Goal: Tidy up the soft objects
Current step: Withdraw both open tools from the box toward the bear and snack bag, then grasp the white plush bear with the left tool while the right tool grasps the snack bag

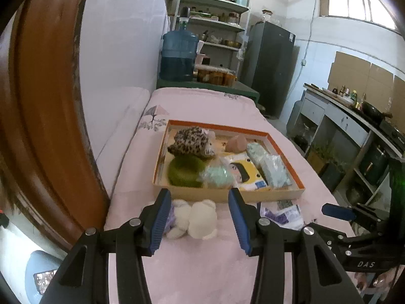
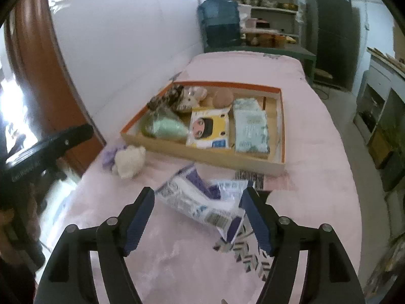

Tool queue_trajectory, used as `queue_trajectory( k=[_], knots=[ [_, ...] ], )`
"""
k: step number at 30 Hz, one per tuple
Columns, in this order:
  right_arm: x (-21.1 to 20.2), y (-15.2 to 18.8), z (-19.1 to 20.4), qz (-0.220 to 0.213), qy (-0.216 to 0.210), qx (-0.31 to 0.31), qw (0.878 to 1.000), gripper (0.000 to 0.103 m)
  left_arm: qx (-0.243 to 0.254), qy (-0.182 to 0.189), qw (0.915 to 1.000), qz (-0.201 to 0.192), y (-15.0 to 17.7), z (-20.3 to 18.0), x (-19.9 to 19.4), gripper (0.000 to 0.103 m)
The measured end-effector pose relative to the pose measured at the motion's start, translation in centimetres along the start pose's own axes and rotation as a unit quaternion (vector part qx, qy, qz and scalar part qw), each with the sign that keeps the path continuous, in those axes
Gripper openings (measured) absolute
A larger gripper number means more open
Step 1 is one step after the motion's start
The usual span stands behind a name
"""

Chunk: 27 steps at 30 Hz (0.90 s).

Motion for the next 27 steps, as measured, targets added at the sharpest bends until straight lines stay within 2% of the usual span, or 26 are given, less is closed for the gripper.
queue_trajectory(
  k=[10, 13, 21, 27],
  knots=[
    [1.0, 2.1, 0.9, 0.024, -0.006, -0.041, 0.999, 0.074, -0.006, -0.001, 0.9997, 0.023, 2.2, 0.7, 0.8, 0.047],
    [1.6, 2.2, 2.0, 0.03, -0.006, -0.074, 0.997, 0.074, -0.008, 0.001, 0.9996, 0.029, 2.6, 0.8, 1.1, 0.047],
    [4.4, 1.5, 4.3, 0.054, 0.038, -0.177, 0.982, 0.074, -0.014, -0.005, 0.9993, 0.034, 3.2, 1.6, 1.4, 0.047],
    [7.5, 1.3, 4.2, 0.082, 0.074, -0.217, 0.97, 0.074, -0.019, -0.006, 0.9989, 0.043, 3.4, 2.2, 2.0, 0.047]
  ],
)
Point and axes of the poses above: each gripper's, at about its wrist camera, not at the fingertips, and x roughly the way its jaws point, z to its left, y to its underside, the point moved 2 cm from there along x, roughly the way its jaws point, and after that the axes turned 5 degrees about -x, right-handed, at the moved point
